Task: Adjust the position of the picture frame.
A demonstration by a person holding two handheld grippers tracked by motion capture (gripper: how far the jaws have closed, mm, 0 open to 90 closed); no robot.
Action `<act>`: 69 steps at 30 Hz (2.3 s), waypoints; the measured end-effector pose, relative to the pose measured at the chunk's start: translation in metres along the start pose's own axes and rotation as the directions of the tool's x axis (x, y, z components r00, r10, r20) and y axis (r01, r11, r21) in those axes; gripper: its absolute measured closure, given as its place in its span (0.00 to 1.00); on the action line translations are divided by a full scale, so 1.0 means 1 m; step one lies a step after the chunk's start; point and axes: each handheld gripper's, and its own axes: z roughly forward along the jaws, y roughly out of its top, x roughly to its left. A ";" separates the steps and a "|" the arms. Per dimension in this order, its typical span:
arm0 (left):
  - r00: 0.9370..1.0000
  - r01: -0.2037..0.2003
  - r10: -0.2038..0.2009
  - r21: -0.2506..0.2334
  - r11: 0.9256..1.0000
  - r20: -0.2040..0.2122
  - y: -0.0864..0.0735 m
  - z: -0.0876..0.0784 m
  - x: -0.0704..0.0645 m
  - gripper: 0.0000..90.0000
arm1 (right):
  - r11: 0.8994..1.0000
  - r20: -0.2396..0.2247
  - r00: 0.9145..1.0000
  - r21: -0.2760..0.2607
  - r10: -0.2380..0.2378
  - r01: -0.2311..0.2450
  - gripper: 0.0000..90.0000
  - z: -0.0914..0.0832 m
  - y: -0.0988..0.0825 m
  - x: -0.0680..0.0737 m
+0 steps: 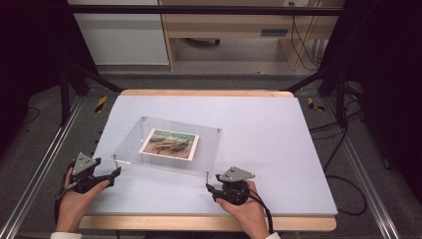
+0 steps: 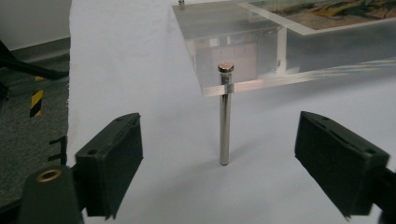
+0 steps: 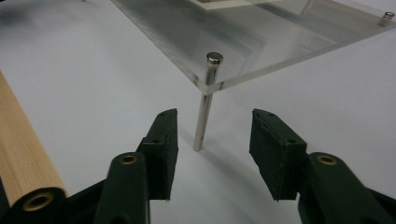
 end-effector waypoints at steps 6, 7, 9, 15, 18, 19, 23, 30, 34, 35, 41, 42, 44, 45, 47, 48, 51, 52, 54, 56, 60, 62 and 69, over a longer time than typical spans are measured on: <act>1.000 -0.001 0.001 -0.005 1.000 -0.002 0.000 0.001 -0.001 0.27 | 1.000 -0.025 1.000 0.016 0.006 -0.006 0.70 0.015 0.004 -0.001; 1.000 -0.003 0.003 -0.007 1.000 0.004 0.000 0.000 -0.001 0.30 | 1.000 -0.036 0.999 0.014 0.000 0.001 0.74 0.018 0.005 -0.002; 1.000 -0.004 0.004 -0.006 1.000 0.003 0.000 0.000 -0.001 0.32 | 1.000 -0.041 0.999 0.014 0.002 -0.001 0.75 0.019 0.006 -0.002; 1.000 0.010 -0.010 -0.011 1.000 -0.008 -0.001 -0.001 0.001 0.35 | 1.000 -0.059 0.998 0.007 0.009 -0.008 0.86 0.027 0.010 -0.003; 1.000 0.017 -0.017 -0.008 1.000 -0.008 -0.001 0.000 0.002 0.37 | 0.999 -0.077 0.996 0.000 0.036 -0.036 0.91 0.030 0.011 -0.006; 1.000 0.017 -0.017 -0.008 1.000 -0.008 -0.001 0.000 0.002 0.38 | 0.999 -0.086 0.996 -0.005 0.037 -0.038 0.92 0.031 0.011 -0.007; 1.000 0.019 -0.019 -0.007 1.000 -0.006 -0.002 0.000 0.003 0.41 | 0.999 -0.094 0.995 -0.015 0.036 -0.038 0.94 0.030 0.011 -0.007; 1.000 0.018 -0.018 -0.006 1.000 0.001 -0.001 0.001 0.003 0.46 | 0.995 -0.118 0.990 -0.047 0.083 -0.089 0.94 0.025 0.016 -0.011; 1.000 0.022 -0.021 -0.012 1.000 0.012 0.000 0.001 0.005 0.52 | 0.991 -0.131 0.986 -0.067 0.104 -0.114 0.94 0.021 0.022 -0.014; 0.999 0.043 -0.042 -0.027 0.999 0.022 0.001 0.004 0.006 0.54 | 0.989 -0.142 0.983 -0.078 0.116 -0.128 0.94 0.020 0.025 -0.016; 0.998 0.045 -0.043 -0.040 0.998 0.051 0.004 0.010 0.004 0.59 | 0.981 -0.166 0.973 -0.086 0.160 -0.176 0.94 0.018 0.029 -0.020; 0.998 0.048 -0.045 -0.053 0.997 0.052 0.005 0.012 0.004 0.62 | 0.979 -0.168 0.971 -0.084 0.169 -0.185 0.94 0.017 0.029 -0.020; 0.997 0.049 -0.045 -0.063 0.997 0.057 0.006 0.013 0.004 0.64 | 0.978 -0.169 0.970 -0.084 0.172 -0.188 0.94 0.017 0.029 -0.021; 0.997 0.050 -0.046 -0.083 0.995 0.059 0.009 0.015 0.003 0.69 | 0.978 -0.169 0.970 -0.082 0.176 -0.192 0.94 0.017 0.030 -0.021; 0.997 0.050 -0.045 -0.096 0.994 0.060 0.010 0.015 0.003 0.71 | 0.978 -0.169 0.969 -0.081 0.178 -0.193 0.94 0.017 0.030 -0.020; 0.997 0.053 -0.047 -0.104 0.993 0.059 0.011 0.016 0.003 0.72 | 0.979 -0.167 0.971 -0.081 0.173 -0.188 0.94 0.017 0.030 -0.020; 0.998 0.053 -0.048 -0.115 0.992 0.050 0.012 0.018 0.001 0.78 | 0.979 -0.168 0.971 -0.082 0.169 -0.185 0.94 0.017 0.030 -0.020; 0.998 0.053 -0.048 -0.115 0.992 0.050 0.012 0.018 0.001 0.79 | 0.979 -0.168 0.971 -0.082 0.169 -0.185 0.94 0.017 0.030 -0.020; 0.996 0.075 -0.068 -0.138 0.987 0.055 0.013 0.018 0.002 0.81 | 0.980 -0.166 0.972 -0.079 0.168 -0.183 0.94 0.017 0.031 -0.021; 0.993 0.100 -0.089 -0.154 0.983 0.073 0.014 0.019 0.002 0.82 | 0.980 -0.165 0.972 -0.078 0.167 -0.181 0.94 0.017 0.031 -0.021; 0.992 0.106 -0.094 -0.159 0.982 0.080 0.015 0.020 0.002 0.84 | 0.981 -0.158 0.973 -0.076 0.167 -0.180 0.94 0.017 0.031 -0.021; 0.991 0.114 -0.100 -0.171 0.979 0.085 0.015 0.021 0.002 0.85 | 0.981 -0.157 0.974 -0.074 0.166 -0.179 0.94 0.017 0.031 -0.021; 0.990 0.114 -0.099 -0.160 0.980 0.100 0.016 0.024 0.001 0.86 | 0.982 -0.151 0.975 -0.067 0.166 -0.177 0.94 0.017 0.031 -0.022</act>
